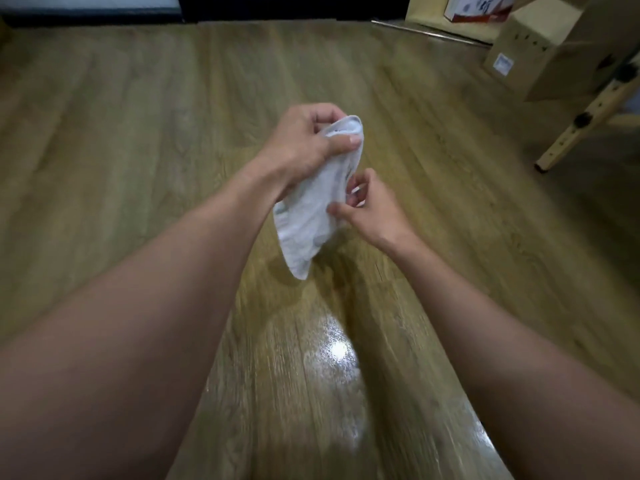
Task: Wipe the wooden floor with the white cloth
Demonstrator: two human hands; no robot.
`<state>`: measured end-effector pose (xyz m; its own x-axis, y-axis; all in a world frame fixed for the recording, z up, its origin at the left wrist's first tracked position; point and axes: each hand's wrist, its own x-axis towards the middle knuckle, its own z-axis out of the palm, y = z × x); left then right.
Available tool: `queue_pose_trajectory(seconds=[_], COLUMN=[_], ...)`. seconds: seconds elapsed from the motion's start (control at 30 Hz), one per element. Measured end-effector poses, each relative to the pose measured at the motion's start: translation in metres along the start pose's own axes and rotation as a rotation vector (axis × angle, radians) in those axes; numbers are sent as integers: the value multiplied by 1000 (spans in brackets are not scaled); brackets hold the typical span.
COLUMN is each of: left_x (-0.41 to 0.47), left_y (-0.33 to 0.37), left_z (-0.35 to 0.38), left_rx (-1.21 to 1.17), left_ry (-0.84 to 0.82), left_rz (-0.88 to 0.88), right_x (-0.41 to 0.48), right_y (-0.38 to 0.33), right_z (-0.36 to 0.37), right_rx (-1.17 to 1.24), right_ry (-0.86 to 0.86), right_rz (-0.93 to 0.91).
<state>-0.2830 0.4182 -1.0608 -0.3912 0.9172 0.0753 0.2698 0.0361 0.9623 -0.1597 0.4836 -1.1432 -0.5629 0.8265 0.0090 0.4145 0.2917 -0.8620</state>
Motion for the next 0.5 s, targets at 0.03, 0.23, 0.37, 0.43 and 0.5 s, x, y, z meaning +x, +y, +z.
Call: queue_pose_trajectory(seconds=[0.03,0.23,0.37,0.43,0.5], left_x=[-1,-10,-10,-5,1], left_y=[1,-29,-34,-29,-25], left_z=[-1,-52,-75,-74,-75], left_rx=[34,384,731,891,977], left_ry=[-18,214,176,130,235], left_rz=[10,-2,-41,-2,35], right_x=[4,14,31,45,53], right_y=[0,2,-9,-24,-42], right_z=[3,-26,-52,-59,-65], right_rx=[-93,23,-264,-398,-390], right_ry=[21,-86,32,195,318], right_rz=[-16,11,-139,-221,-278])
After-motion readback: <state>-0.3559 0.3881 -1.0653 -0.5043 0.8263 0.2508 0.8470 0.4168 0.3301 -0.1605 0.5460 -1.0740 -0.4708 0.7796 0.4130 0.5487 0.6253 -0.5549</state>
